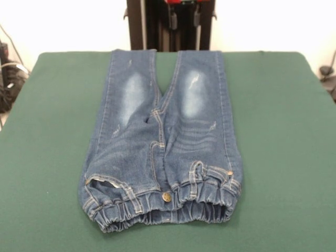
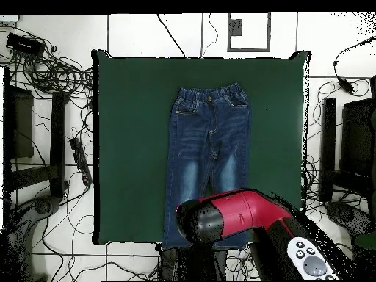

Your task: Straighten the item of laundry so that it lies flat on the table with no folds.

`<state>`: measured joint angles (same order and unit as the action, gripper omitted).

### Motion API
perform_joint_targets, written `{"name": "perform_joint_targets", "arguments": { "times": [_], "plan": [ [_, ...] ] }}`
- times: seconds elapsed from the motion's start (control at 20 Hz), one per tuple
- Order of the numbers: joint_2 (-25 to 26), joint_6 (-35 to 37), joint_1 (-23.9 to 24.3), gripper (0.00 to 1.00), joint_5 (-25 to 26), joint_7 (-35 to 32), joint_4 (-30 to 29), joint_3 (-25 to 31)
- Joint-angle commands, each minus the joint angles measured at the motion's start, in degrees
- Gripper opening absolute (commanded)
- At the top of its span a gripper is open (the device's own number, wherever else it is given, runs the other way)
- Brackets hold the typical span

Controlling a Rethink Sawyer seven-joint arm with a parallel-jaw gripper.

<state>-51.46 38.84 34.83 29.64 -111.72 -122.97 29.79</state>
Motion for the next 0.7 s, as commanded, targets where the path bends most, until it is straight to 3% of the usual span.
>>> {"name": "perform_joint_targets", "arguments": {
  "times": [0.05, 0.35, 0.7],
  "plan": [
    [2.54, -5.84, -1.24, 1.0, 4.39, 5.51, 7.66, 4.6],
    [5.22, -8.66, -5.29, 1.0, 10.11, 0.21, 10.67, 0.08],
    [8.24, -6.67, -6.74, 1.0, 11.09, -0.5, 14.4, -2.38]
  ]
}}
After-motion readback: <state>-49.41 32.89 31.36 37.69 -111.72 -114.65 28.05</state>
